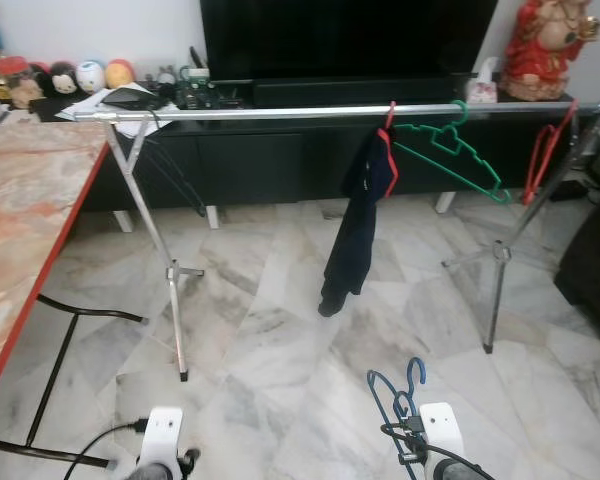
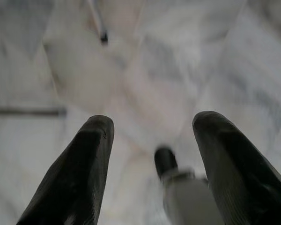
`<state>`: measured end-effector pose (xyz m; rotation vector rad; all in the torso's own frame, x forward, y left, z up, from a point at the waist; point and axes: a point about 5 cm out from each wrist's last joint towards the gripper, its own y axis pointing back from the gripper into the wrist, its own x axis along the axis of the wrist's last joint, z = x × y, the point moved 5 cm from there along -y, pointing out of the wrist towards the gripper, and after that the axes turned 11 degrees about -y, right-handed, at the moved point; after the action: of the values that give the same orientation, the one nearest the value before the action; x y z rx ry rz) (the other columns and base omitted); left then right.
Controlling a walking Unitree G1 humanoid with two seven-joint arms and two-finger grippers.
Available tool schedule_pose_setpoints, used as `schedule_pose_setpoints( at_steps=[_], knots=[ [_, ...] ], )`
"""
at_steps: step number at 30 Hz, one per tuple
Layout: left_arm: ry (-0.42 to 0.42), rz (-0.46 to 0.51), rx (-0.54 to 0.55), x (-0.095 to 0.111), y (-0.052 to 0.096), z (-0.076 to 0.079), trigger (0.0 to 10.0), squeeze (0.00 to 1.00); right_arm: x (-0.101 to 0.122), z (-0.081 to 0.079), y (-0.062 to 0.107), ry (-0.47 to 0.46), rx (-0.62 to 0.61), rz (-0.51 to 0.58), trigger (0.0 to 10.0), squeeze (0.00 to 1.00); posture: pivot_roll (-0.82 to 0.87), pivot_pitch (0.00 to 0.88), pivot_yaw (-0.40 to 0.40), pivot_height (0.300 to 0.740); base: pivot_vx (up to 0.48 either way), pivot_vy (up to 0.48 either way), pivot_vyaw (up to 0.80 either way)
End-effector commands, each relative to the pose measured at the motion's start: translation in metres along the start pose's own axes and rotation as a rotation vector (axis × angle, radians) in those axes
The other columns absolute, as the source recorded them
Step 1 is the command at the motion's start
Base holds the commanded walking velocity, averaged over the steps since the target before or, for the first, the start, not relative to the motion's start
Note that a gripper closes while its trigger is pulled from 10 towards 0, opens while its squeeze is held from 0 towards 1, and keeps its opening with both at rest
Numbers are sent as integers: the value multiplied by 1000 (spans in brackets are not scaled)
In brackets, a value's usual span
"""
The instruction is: Hang hanger
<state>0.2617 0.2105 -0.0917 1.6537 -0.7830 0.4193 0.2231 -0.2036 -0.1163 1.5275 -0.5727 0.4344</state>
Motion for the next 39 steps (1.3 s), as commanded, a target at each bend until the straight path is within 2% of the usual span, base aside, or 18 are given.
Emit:
schedule_pose_setpoints(
  at_steps=[1,6,10,16,20,23,31,36,37,39],
  knots=[
    [-17,29,0,10,-1,-3,10000,0,5,4,0,6,-2,17,10000,0,-52,24,-33,740,0,0,-706],
    [-30,125,-9,43,-5,-4,10000,0,13,4,0,26,14,38,10000,0,-52,24,-33,740,0,0,-700],
    [-35,160,-12,54,-5,-3,10000,0,18,3,0,38,25,54,10000,0,-51,27,-33,740,0,0,-692],
    [-41,181,-11,60,-5,-3,10000,0,23,1,-1,50,33,68,10000,0,-49,25,-34,740,0,0,-665],
    [-86,188,-20,61,-5,3,10000,0,25,-2,-1,50,45,72,10000,0,-50,24,-35,740,0,-240,-663],
    [-78,190,-21,62,-5,4,10000,0,26,-4,-2,51,49,74,10000,0,-49,24,-34,740,0,-410,-663],
    [-63,199,-24,65,-5,5,10000,0,30,-9,-3,55,57,85,10000,0,-49,23,-34,740,0,0,-664],
    [-71,234,-36,74,-4,5,10000,0,45,-22,-3,83,113,134,10000,0,-49,23,-34,740,0,0,-260],
    [-84,266,-59,82,-4,7,10000,0,59,-32,-3,104,177,163,10000,0,-51,27,-34,740,0,0,0],
    [-104,293,-84,90,-3,10,10000,0,70,-39,-2,130,227,184,10000,0,-51,27,-34,740,0,0,0]
  ],
)
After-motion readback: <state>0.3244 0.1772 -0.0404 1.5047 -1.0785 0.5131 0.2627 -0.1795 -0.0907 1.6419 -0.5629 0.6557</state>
